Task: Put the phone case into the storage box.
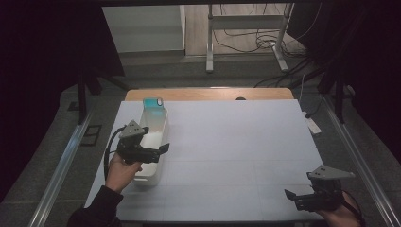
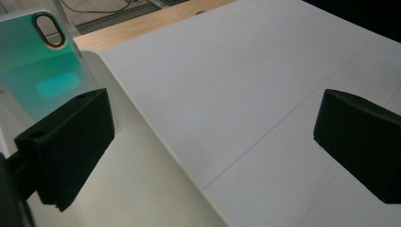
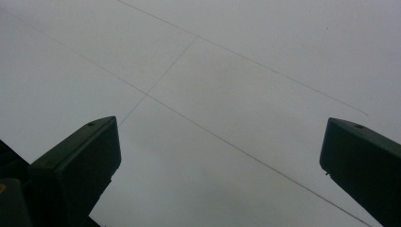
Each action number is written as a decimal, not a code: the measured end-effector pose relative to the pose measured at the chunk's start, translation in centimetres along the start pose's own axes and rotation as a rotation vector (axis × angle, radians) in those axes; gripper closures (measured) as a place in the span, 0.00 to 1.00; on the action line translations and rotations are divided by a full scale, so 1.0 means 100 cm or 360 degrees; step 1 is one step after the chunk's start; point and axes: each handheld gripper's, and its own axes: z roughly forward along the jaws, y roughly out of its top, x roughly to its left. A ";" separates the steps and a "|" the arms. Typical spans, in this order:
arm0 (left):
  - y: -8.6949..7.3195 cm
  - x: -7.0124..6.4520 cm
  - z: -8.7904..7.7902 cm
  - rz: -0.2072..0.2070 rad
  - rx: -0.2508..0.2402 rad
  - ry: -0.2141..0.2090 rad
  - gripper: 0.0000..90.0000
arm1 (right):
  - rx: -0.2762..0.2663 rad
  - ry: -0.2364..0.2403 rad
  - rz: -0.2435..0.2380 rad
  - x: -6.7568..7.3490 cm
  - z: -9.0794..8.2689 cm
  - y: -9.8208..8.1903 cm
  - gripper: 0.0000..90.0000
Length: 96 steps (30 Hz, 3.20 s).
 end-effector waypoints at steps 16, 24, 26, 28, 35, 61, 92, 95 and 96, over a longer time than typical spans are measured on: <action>-0.005 -0.008 -0.013 -0.0003 -0.0021 0.0002 0.00 | -0.0001 -0.0003 0.0006 0.000 0.000 0.000 0.00; -0.008 -0.011 -0.018 0.0000 -0.0023 0.0007 0.00 | -0.0002 -0.0004 0.0008 0.000 0.000 0.000 0.00; -0.009 -0.011 -0.019 0.0000 -0.0020 0.0004 0.00 | -0.0002 -0.0004 0.0008 0.000 0.000 0.000 0.00; -0.010 -0.012 -0.019 0.0001 -0.0012 0.0008 0.00 | -0.0001 -0.0005 0.0008 0.000 0.000 0.000 0.00; -0.014 -0.014 -0.024 0.0004 -0.0001 0.0016 0.00 | -0.0001 -0.0007 0.0007 0.000 0.000 0.000 0.00; -0.035 -0.020 -0.046 -0.0023 -0.0007 0.0068 0.00 | 0.0001 -0.0007 0.0003 0.000 0.000 0.000 0.00; -0.058 -0.027 -0.068 -0.0034 0.0001 0.0147 0.00 | 0.0003 -0.0011 0.0001 0.001 0.000 0.000 0.00; -0.060 -0.028 -0.069 -0.0030 0.0010 0.0157 0.00 | 0.0003 -0.0011 0.0001 0.001 0.000 0.000 0.00; -0.061 -0.028 -0.069 -0.0028 0.0014 0.0159 0.00 | 0.0003 -0.0011 0.0000 0.001 0.000 0.000 0.00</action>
